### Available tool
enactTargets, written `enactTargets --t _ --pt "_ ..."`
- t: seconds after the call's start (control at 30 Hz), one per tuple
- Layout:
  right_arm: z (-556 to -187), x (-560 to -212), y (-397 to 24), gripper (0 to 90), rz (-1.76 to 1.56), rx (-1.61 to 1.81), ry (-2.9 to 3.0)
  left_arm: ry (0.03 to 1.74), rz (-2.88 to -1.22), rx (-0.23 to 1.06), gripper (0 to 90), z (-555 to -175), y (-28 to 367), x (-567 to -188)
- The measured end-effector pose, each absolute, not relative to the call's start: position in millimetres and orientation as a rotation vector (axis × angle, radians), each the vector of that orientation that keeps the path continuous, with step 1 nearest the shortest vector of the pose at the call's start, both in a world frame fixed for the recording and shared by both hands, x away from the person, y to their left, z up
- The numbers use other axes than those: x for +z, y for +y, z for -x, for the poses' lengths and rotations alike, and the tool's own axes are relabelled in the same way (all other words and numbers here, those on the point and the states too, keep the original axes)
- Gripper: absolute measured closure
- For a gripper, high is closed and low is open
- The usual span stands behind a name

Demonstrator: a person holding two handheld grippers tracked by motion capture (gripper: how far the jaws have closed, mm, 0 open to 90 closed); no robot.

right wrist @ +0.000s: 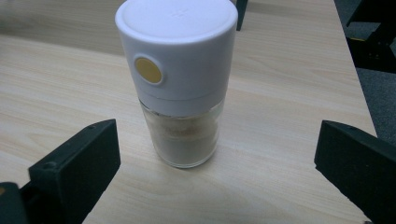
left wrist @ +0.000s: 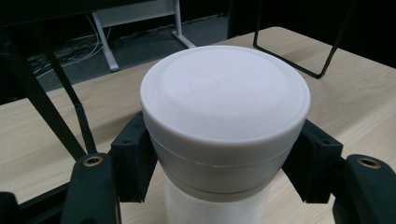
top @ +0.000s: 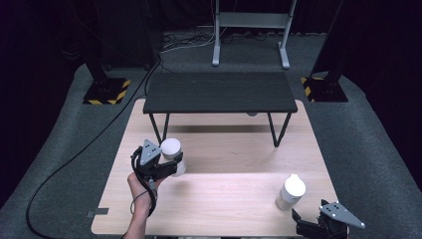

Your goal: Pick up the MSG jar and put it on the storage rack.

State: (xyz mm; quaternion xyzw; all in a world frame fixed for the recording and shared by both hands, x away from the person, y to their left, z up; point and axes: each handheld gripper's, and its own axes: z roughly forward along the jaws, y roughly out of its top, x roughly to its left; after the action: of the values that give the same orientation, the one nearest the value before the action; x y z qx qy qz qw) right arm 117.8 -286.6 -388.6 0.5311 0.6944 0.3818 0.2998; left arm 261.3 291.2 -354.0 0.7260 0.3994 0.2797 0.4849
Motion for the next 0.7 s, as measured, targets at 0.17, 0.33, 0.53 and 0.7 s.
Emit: enactTargets --t 0.17,0.33,0.53,0.7 --pt "-118.6 -388.0 -285.0 0.0 -1.406 1.01 1.853 0.975 -1.764 0.678 34.6 -265.5 293.3 -351.3" --pt "-118.8 -388.1 -284.6 0.0 -1.405 1.008 1.854 0.972 -1.771 0.681 34.6 -270.5 292.6 -346.9" --pt "-119.5 -388.8 -283.5 0.0 -1.404 1.006 1.863 0.973 -1.769 0.683 34.6 -276.4 293.8 -342.4" --pt "-120.2 -388.8 -283.3 0.0 -1.406 1.001 1.865 0.973 -1.774 0.689 34.6 -281.0 294.1 -338.4"
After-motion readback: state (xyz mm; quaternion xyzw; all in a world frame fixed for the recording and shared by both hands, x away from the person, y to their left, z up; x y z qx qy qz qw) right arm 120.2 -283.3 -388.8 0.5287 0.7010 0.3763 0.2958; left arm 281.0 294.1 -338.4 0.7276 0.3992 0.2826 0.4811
